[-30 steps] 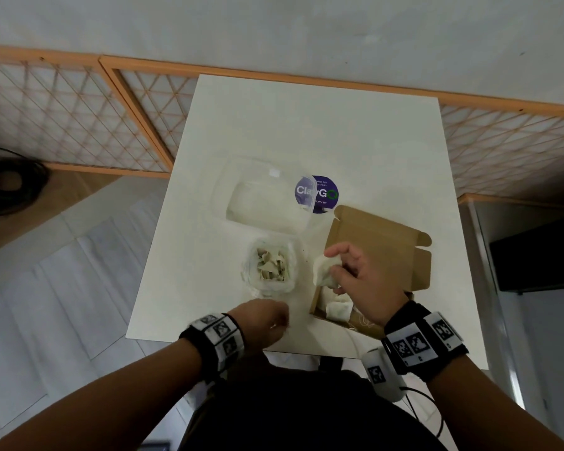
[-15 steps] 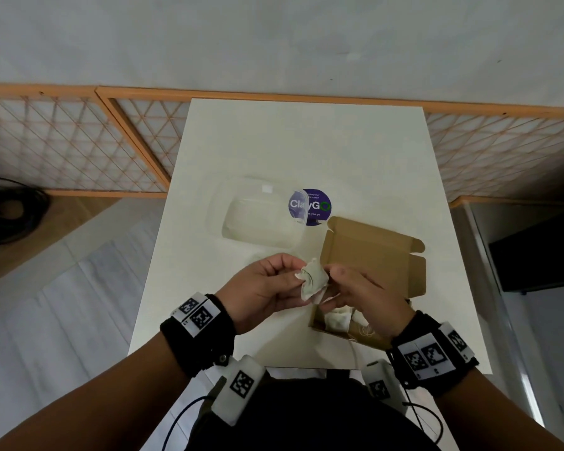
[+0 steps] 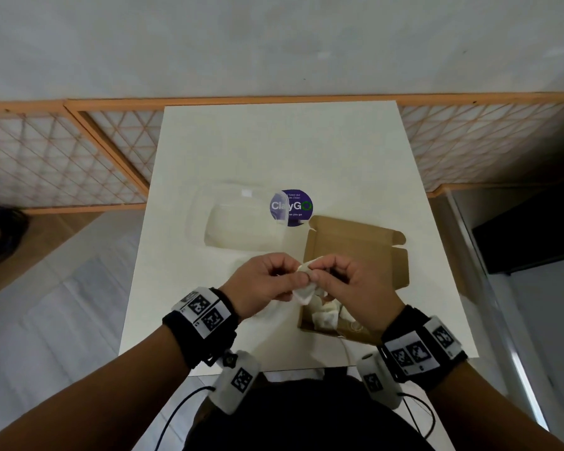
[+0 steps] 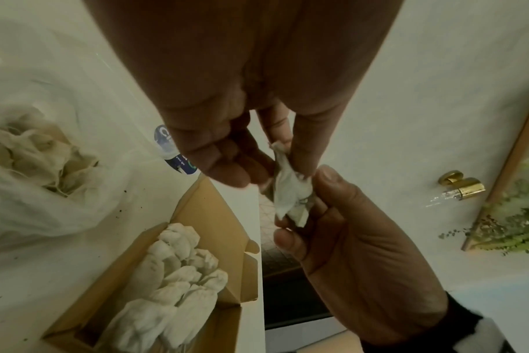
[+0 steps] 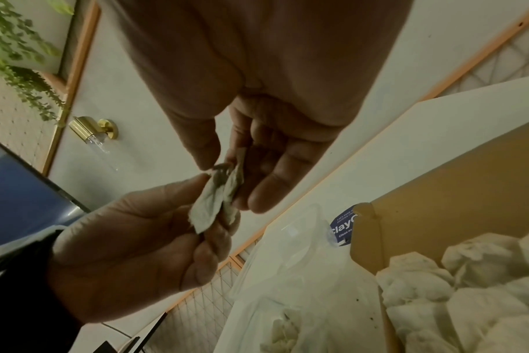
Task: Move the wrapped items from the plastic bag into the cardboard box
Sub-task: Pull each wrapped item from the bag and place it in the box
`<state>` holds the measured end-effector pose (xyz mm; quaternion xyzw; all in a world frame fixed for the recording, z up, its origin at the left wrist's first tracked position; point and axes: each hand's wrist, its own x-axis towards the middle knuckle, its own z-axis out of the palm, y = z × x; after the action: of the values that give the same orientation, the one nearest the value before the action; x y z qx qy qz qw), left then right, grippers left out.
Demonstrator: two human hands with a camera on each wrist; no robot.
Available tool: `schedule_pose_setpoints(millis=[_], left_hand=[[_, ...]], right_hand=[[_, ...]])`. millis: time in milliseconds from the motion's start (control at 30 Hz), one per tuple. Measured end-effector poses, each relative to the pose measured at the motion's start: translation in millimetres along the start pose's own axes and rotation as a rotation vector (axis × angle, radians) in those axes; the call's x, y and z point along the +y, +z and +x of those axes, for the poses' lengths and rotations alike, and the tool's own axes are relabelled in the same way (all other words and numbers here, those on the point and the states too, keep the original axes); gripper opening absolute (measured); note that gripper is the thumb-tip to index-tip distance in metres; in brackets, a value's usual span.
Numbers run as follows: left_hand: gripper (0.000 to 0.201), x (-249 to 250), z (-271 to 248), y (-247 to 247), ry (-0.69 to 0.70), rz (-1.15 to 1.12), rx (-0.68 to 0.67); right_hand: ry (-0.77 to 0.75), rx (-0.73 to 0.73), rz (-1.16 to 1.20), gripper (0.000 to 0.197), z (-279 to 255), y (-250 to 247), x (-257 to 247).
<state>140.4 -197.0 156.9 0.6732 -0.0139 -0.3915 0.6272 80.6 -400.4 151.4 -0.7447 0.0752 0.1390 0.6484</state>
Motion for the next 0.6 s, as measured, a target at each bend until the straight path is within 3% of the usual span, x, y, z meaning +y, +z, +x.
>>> schedule_pose_setpoints(millis=[133, 367, 467, 600], left_hand=[[0.007, 0.8, 7.1, 0.0, -0.015, -0.136, 0.043], [0.016, 7.8, 10.0, 8.7, -0.139, -0.5, -0.031], [0.023, 3.3, 12.1, 17.1, -0.201, -0.464, -0.072], [0.017, -1.3, 16.3, 25.4, -0.261, -0.306, -0.118]], right_hand=[[0.036, 0.046, 0.033, 0.017, -2.7, -3.7, 2.8], [0.072, 0.02, 0.136, 0.024, -7.7, -4.9, 3.3], [0.037, 0.054, 0.161, 0.02, -6.7, -4.2, 5.0], [0.04, 0.143, 0.077, 0.012, -7.4, -12.9, 14.0]])
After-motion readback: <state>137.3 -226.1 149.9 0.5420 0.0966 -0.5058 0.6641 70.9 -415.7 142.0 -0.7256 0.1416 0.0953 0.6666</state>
